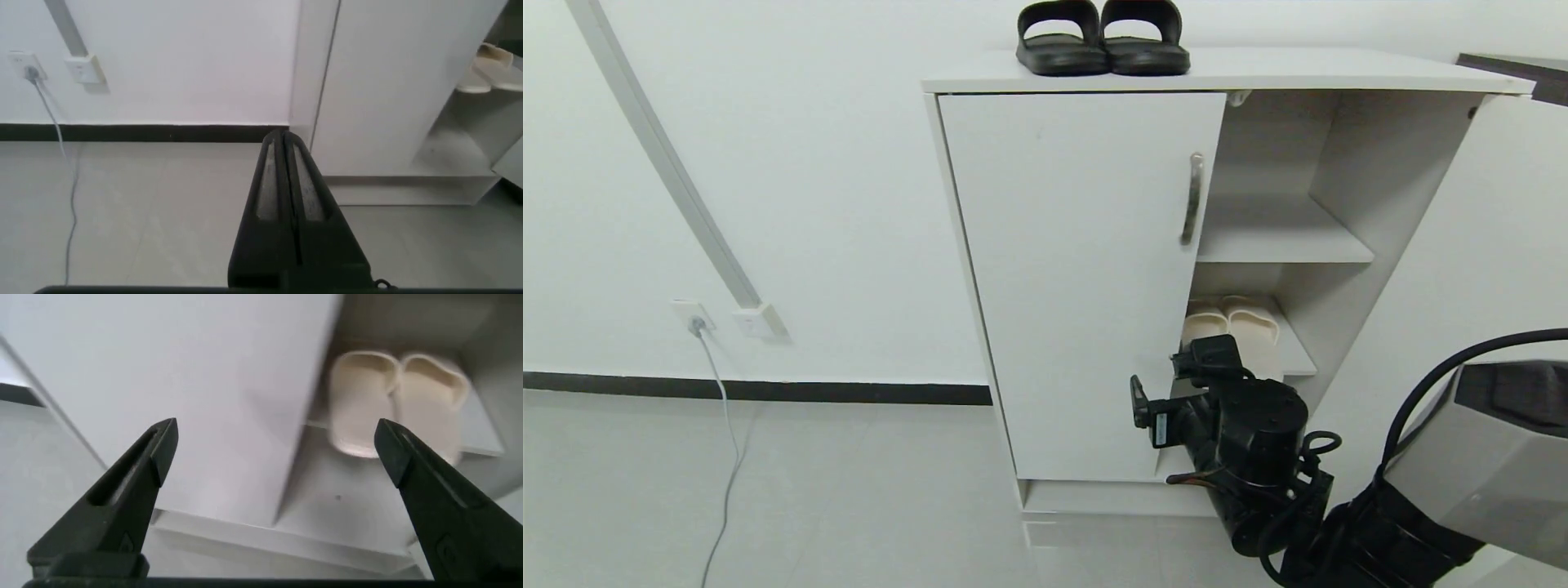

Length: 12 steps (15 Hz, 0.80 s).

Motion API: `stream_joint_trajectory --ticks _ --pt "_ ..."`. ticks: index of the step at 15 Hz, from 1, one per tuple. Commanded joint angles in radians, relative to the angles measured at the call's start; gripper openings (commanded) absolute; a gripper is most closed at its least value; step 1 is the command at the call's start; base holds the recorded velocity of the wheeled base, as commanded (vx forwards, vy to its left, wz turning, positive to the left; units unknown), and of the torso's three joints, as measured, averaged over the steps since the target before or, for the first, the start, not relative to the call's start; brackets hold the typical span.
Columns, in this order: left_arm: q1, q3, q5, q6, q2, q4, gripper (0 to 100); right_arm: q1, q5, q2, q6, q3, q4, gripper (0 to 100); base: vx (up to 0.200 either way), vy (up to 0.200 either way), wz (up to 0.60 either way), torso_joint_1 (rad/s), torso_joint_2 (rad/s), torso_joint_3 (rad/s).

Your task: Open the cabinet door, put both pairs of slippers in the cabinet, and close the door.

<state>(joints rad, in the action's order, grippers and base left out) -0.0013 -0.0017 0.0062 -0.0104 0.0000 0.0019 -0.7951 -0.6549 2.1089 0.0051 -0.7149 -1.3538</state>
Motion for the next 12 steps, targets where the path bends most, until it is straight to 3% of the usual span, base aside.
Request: stream_joint_trajectory --ticks 1,3,12 --pt "0.0 0.002 0.001 0.0 0.002 0.0 0 0.001 0.0 0.002 0.001 0.0 -0.001 100 0.0 0.2 0.0 0.002 0.0 -0.002" --pt "0.0 0.002 0.0 0.001 0.0 0.0 0 0.005 0.0 -0.004 0.001 0.0 -0.002 100 0.0 0.2 0.0 0.005 0.0 0.005" --pt "0.0 0.002 0.001 0.001 0.002 0.0 0 0.019 0.011 -0.006 -0.022 0.028 -0.07 100 0.0 0.0 0.0 0.0 0.0 0.0"
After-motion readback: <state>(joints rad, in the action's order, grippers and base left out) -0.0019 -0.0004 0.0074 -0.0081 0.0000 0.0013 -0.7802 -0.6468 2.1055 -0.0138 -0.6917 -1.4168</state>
